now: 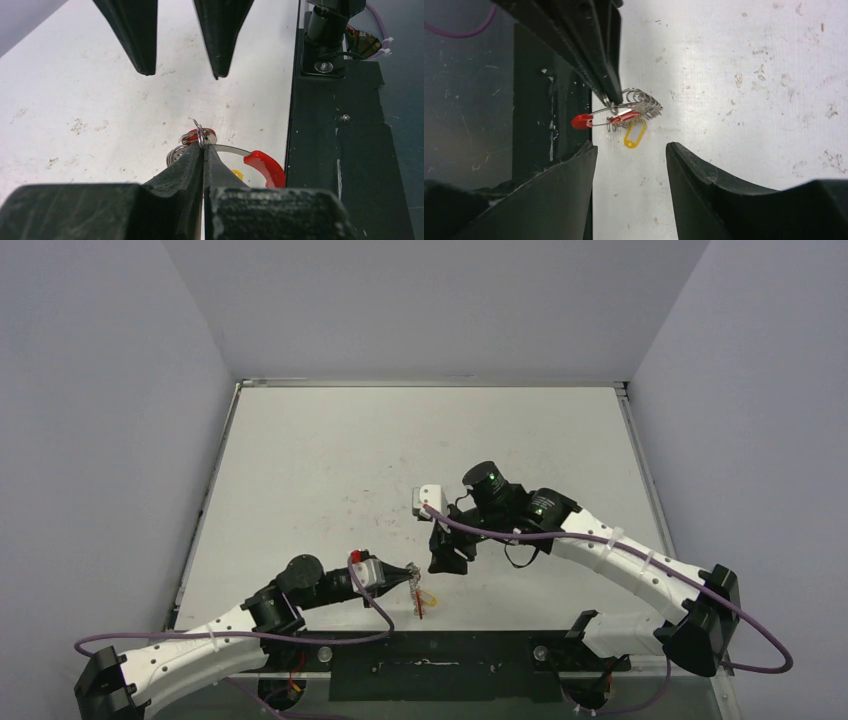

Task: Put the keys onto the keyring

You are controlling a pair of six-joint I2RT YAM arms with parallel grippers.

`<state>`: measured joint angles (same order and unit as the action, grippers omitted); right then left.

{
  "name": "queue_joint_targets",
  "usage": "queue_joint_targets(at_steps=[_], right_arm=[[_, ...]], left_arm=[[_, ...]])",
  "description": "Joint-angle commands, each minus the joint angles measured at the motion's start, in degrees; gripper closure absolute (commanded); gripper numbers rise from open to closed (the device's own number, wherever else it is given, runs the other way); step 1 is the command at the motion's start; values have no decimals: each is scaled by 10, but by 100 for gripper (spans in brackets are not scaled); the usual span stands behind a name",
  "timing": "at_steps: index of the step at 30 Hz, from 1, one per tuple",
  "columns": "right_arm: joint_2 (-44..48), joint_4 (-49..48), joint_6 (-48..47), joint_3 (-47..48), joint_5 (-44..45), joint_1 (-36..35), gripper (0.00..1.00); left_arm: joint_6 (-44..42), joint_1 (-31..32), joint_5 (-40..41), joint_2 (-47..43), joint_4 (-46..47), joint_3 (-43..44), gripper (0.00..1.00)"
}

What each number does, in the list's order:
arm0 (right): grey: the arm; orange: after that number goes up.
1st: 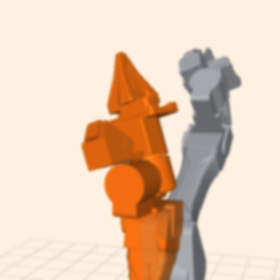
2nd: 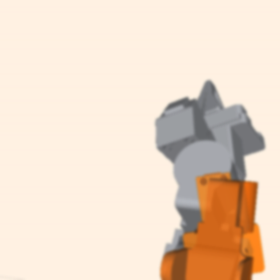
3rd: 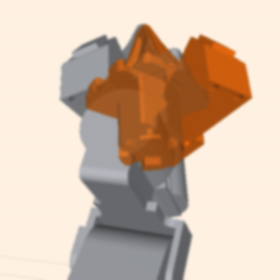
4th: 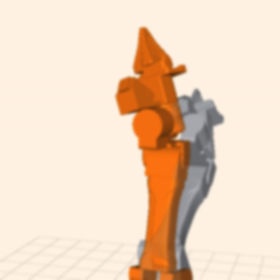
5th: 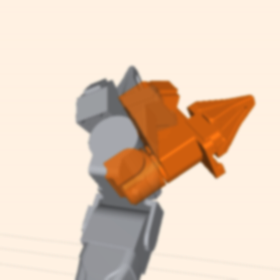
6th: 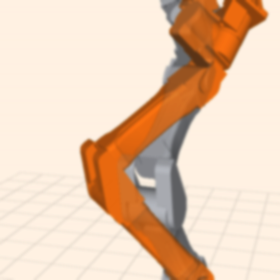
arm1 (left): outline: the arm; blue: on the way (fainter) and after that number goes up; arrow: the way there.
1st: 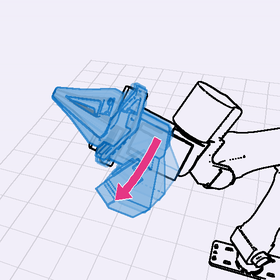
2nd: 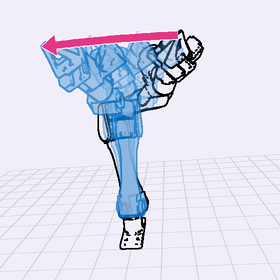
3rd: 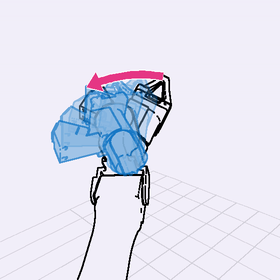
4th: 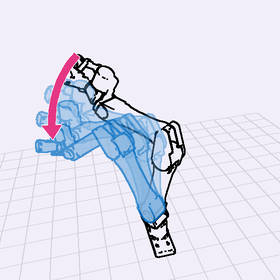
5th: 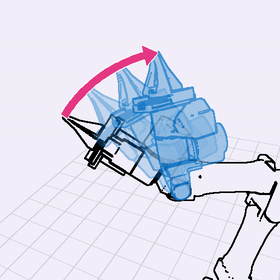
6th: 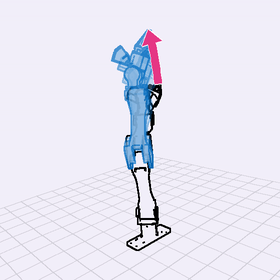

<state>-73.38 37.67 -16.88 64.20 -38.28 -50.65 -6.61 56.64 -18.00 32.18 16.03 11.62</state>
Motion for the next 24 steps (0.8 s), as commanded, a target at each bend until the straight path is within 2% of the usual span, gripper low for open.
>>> queue_joint_targets(at_steps=[1,7,17,22,24], right_arm=[[42,-88,-43,-39,-82,-3,46],[44,-137,-45,-76,-113,-1,47],[31,-242,33,-107,-140,-2,53],[17,-244,44,-105,-133,-6,58],[13,-240,42,-104,-126,-8,62]], left_arm=[[7,3,-2,-29,109,-13,100],[8,4,-9,-61,136,-30,100],[11,4,-13,-57,128,-27,100],[9,4,-12,-53,131,-26,100],[9,4,-12,-54,131,-26,100]])
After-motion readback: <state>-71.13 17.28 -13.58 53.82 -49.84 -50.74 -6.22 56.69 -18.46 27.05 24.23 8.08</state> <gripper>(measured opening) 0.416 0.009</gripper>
